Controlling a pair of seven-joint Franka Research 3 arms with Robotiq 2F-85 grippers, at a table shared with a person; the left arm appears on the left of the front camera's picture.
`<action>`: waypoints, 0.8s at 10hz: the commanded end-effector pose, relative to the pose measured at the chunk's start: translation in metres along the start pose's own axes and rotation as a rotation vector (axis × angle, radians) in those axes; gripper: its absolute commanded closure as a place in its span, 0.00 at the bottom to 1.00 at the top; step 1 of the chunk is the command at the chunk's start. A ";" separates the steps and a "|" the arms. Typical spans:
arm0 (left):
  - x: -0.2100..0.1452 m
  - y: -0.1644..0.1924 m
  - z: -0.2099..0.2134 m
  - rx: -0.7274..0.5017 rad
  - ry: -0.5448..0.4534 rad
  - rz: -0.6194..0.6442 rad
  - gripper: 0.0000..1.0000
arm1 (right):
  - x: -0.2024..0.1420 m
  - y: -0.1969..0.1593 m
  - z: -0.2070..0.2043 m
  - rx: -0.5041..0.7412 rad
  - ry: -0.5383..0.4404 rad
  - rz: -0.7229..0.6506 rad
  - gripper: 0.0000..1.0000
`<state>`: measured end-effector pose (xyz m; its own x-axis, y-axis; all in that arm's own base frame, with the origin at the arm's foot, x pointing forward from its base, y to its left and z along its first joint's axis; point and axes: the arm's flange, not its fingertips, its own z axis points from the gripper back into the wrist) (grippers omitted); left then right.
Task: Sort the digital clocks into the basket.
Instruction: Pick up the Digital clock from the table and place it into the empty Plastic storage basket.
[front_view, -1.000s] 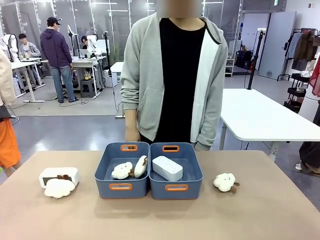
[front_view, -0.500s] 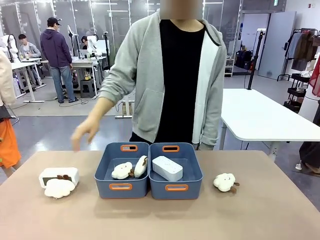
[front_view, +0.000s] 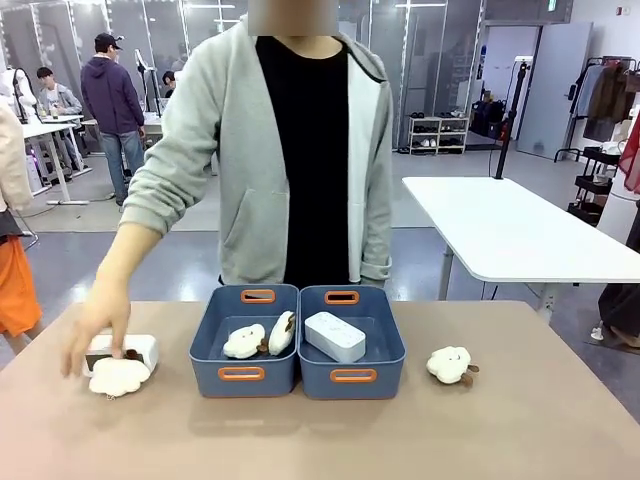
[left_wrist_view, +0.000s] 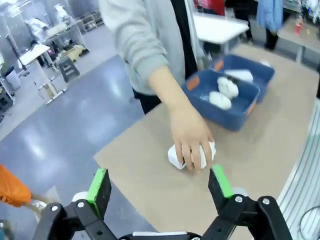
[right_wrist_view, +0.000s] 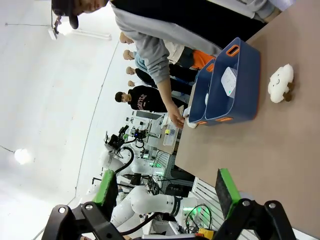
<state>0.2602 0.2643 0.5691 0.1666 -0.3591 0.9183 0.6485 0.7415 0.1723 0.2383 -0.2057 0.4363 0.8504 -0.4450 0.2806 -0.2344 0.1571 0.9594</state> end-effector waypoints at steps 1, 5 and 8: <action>-0.009 0.002 0.001 0.000 -0.063 0.053 0.00 | 0.001 0.003 0.001 0.004 -0.001 -0.004 0.00; 0.002 -0.003 -0.011 -0.005 -0.041 0.021 0.00 | 0.001 0.003 0.001 0.004 -0.001 -0.004 0.00; 0.011 -0.007 -0.016 -0.029 0.018 -0.006 0.00 | 0.001 0.003 0.001 0.004 -0.001 -0.004 0.00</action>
<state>0.2707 0.2441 0.5707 0.1879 -0.3464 0.9191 0.6565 0.7403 0.1448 0.2383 -0.2058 0.4366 0.8505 -0.4447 0.2810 -0.2348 0.1571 0.9593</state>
